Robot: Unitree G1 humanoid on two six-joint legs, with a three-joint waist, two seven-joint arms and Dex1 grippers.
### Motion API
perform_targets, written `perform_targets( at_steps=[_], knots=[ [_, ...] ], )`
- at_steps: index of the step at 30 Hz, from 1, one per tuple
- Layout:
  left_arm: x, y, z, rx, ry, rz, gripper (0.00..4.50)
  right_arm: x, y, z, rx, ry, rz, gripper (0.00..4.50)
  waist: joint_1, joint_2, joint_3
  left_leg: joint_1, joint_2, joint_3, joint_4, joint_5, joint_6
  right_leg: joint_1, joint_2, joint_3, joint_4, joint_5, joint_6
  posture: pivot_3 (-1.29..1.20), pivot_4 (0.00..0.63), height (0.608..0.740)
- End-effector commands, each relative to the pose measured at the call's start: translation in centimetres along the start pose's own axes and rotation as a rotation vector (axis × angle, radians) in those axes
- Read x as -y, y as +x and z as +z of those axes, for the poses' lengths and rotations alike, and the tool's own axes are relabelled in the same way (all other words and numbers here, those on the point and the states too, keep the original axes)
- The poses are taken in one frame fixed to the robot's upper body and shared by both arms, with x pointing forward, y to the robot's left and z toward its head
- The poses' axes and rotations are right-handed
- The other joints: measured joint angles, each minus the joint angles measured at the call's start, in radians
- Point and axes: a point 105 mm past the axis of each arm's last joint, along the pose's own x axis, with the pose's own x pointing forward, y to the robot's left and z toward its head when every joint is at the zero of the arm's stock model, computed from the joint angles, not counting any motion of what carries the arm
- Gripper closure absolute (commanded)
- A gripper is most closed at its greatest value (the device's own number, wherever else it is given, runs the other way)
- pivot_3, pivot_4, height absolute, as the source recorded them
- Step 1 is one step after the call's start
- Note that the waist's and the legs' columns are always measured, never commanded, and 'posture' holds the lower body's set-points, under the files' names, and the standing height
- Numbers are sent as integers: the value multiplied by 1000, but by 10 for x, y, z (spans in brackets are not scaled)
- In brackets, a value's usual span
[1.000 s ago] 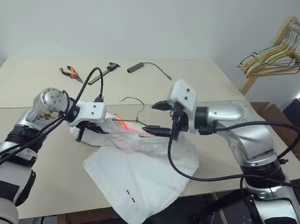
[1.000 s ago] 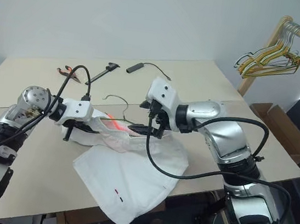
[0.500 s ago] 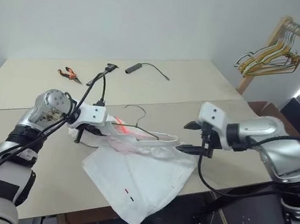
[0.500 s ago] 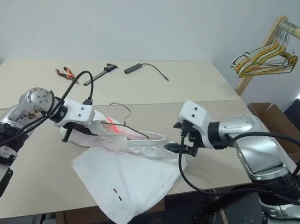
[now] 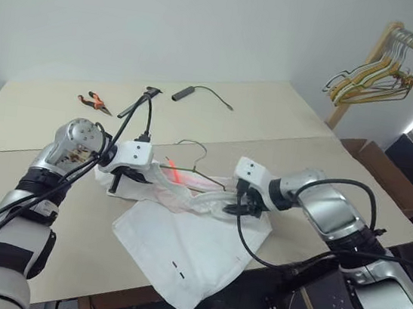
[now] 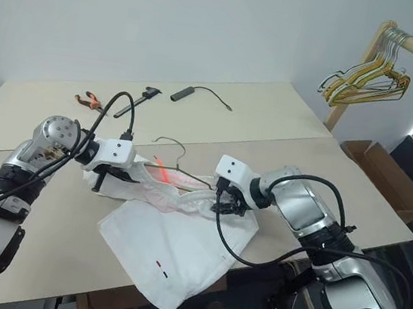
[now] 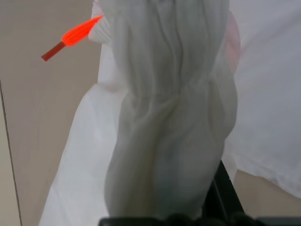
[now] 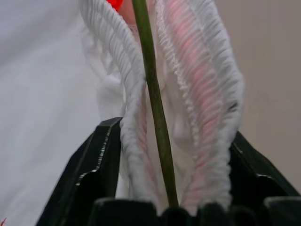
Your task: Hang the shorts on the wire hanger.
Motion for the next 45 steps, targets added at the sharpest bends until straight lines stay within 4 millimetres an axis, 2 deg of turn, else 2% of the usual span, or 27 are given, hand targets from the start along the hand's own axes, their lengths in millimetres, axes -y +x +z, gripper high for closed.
perform_targets(
  at_steps=[1,6,11,15,21,25,29,34,37,42,45],
  knots=[
    [-8,-6,9,15,34,29,4500,1,1,5,-8,-41,6,2738,0,0,0,0,0,0,0,0,0,0,0,0,0,0,0,-137,0,740],
    [-8,-6,10,16,40,25,4500,-2,6,7,-28,-78,40,4477,-1,0,0,0,0,0,0,0,0,0,0,0,0,0,0,-141,0,740],
    [-10,-3,14,25,51,27,4500,-3,11,12,-36,-100,56,4477,-14,0,0,0,0,0,0,0,0,0,0,0,0,0,0,-150,0,740],
    [-13,-4,16,46,57,47,4500,0,8,11,-16,-59,36,4477,-22,0,0,0,0,-2,0,0,0,0,0,0,1,0,0,-151,0,740],
    [-20,-25,43,274,0,71,2709,1,-7,1,6,29,21,4500,-23,0,0,-1,0,-5,0,0,0,0,-1,-1,1,0,0,-151,0,740],
    [-24,-42,47,317,8,111,1396,-3,-17,-8,23,114,11,4500,-26,0,0,0,0,-7,0,0,0,0,-1,0,1,0,0,-151,0,740],
    [-37,-70,52,375,-10,224,142,-10,-31,-27,28,227,-13,4500,-23,0,0,0,0,-7,0,0,0,0,-1,0,1,0,0,-150,0,740],
    [-43,-93,55,405,-17,325,38,-19,-57,-42,63,355,-83,4500,-22,0,0,0,0,-7,0,0,0,0,-1,0,0,0,0,-159,0,740],
    [-46,-98,68,498,-22,402,38,-25,-75,-49,68,412,-135,4500,-19,0,0,0,0,-7,0,0,0,0,-1,0,0,0,0,-173,0,740],
    [-31,-94,115,775,-74,368,38,-28,-115,-70,59,605,-262,4500,-12,0,0,0,0,-7,1,0,0,1,-2,0,0,0,1,-199,0,740],
    [-27,-98,144,937,-120,369,38,-26,-137,-84,60,766,-368,4500,-15,0,0,0,0,-7,1,0,0,1,-1,1,0,0,1,-239,2,740]
  ],
)
